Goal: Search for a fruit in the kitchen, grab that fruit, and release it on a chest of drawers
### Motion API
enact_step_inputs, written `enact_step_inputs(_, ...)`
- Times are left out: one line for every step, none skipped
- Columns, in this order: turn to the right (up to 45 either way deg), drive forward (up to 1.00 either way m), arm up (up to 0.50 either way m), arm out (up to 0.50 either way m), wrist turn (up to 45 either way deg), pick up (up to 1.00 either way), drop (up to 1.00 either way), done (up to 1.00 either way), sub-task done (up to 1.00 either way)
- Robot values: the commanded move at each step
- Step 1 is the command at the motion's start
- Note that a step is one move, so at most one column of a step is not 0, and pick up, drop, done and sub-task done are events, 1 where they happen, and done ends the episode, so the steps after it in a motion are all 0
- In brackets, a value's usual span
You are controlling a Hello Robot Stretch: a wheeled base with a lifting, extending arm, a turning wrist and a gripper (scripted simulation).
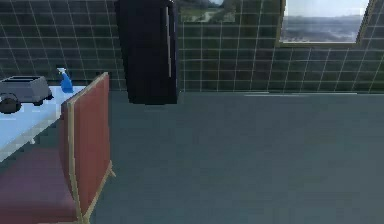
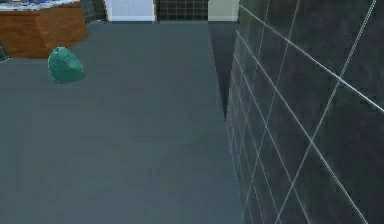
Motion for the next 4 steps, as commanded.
enact_step_inputs(0.0,0.1,0.0,0.0,0.0,0.0,0.0,0.0,0.0)
enact_step_inputs(-45.0,0.0,0.0,0.0,0.0,0.0,0.0,0.0,0.0)
enact_step_inputs(-6.0,0.0,0.0,0.0,0.0,0.0,0.0,0.0,0.0)
enact_step_inputs(-3.0,0.0,0.0,0.0,0.0,0.0,0.0,0.0,0.0)
